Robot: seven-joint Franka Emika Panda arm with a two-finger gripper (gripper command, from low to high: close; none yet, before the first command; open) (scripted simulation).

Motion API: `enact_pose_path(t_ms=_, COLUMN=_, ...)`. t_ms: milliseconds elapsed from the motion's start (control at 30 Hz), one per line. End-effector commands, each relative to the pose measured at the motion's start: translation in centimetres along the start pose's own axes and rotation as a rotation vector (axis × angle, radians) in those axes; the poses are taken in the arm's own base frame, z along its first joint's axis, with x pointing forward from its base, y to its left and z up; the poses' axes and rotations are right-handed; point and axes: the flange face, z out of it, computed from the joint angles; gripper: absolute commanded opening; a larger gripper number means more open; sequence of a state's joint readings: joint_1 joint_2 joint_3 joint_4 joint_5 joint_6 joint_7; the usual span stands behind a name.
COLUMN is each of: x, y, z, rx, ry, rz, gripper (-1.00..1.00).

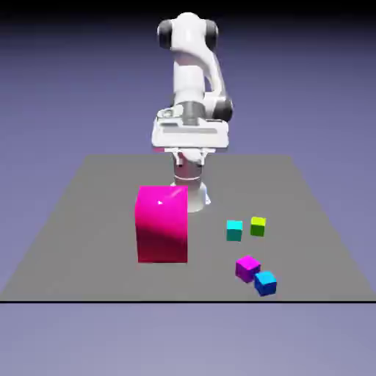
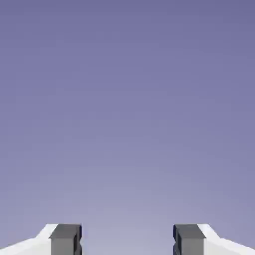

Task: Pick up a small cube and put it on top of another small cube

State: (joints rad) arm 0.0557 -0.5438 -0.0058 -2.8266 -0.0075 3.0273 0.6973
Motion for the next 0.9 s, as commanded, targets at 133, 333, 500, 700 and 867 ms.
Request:
enact_pose_path(t_ms=133, x=-9.0, y=-0.6, z=4.7, rx=-0.039, ry=-0.237, rz=-0.334, gripper=0.00)
enact_pose_path(t_ms=333, x=-20.3, y=0.9, z=7.6, rx=-0.059, ry=-0.511, rz=-0.760, gripper=0.00)
enact_pose_path(t_ms=500, x=-28.9, y=4.1, z=7.9, rx=-0.061, ry=-0.735, rz=-1.125, gripper=0.00)
enact_pose_path(t_ms=700, x=-32.1, y=6.0, z=9.3, rx=-0.052, ry=-0.805, rz=-1.227, gripper=0.00)
enact_pose_path(t_ms=867, x=-33.8, y=7.5, z=11.7, rx=-0.053, ry=-0.804, rz=-1.227, gripper=0.00)
